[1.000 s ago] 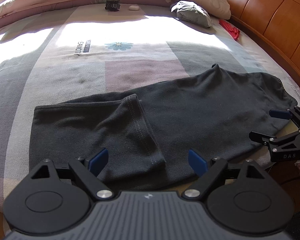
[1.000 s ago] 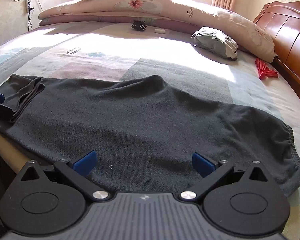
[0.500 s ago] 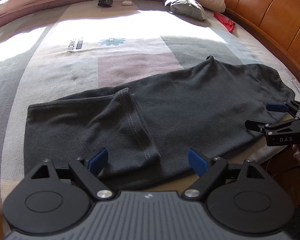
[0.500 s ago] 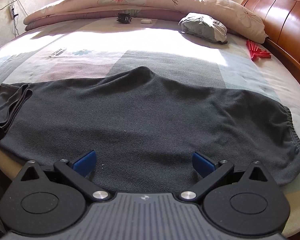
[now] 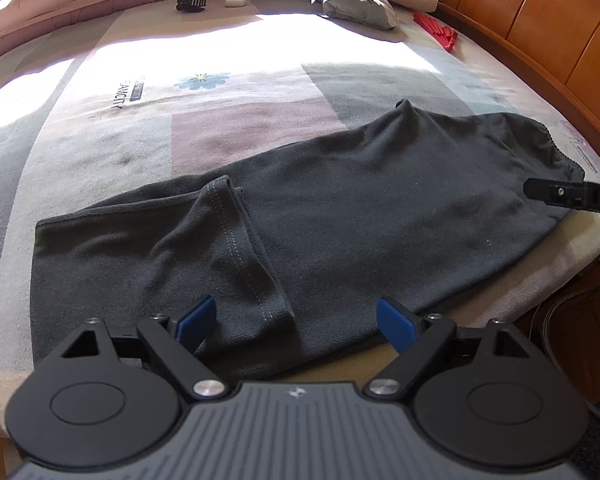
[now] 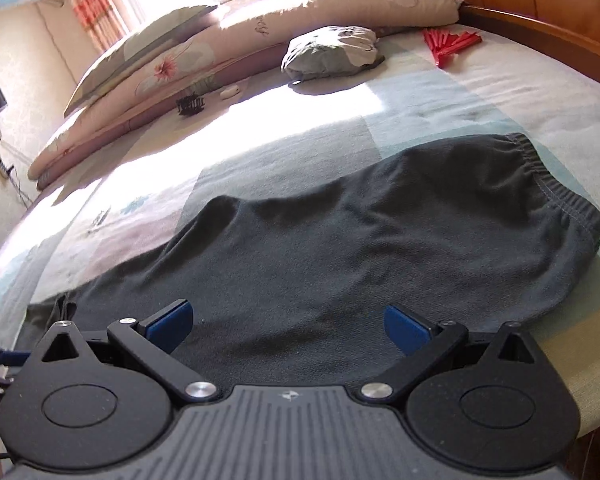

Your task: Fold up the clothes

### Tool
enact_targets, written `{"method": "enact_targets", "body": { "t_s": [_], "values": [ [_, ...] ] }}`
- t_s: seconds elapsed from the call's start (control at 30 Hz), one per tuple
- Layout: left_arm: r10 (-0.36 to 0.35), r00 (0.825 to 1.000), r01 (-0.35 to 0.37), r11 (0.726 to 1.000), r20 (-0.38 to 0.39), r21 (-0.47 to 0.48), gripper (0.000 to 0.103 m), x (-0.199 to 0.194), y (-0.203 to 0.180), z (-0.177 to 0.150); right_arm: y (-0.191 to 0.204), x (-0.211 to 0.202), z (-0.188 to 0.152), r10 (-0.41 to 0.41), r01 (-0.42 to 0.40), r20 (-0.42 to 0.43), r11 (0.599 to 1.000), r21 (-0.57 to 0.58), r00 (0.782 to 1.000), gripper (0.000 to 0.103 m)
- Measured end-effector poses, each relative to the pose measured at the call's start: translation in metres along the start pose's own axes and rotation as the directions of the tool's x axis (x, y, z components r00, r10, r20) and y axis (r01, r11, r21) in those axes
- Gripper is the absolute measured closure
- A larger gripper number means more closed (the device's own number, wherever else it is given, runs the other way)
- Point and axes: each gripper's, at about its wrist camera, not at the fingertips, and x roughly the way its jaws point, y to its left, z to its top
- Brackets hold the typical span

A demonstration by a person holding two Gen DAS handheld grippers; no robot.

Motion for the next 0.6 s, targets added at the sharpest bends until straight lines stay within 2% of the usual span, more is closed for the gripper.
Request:
{"method": "enact_targets", "body": {
  "t_s": [0.13,0.27,0.33,0.47,0.6],
  "values": [
    [-0.004,1.000,0.004,1.000,-0.002,0.003,0.016,0.001,-0.002,0.001,-0.051,-0.024,0.012,-0.005,-0.021,0.105,0.969,0.246,0.994,0.000],
    [-0.005,1.000,0.005,1.000,-0.004,0.008,0.016,0.002,-0.004,0.002,-0.106,-0.041,0.016,-0.053,-0.022,0.143,0.879,0.476,0.988,0.000],
    [-0.007,1.000,0.007,1.000,-0.004,0.007,0.016,0.003,-0.005,0.002,-0.128,-0.040,0.015,-0.071,-0.008,0.127,0.843,0.538,0.989,0.000],
    [-0.004,1.000,0.004,1.000,-0.012,0.010,0.016,0.005,-0.006,0.002,-0.162,-0.030,0.007,-0.033,-0.067,0.143,0.760,0.646,0.989,0.000],
    [-0.003,1.000,0.003,1.000,-0.016,0.010,0.016,0.005,-0.007,0.003,-0.173,-0.021,0.012,0.012,-0.122,0.170,0.744,0.657,0.985,0.000]
  ]
}}
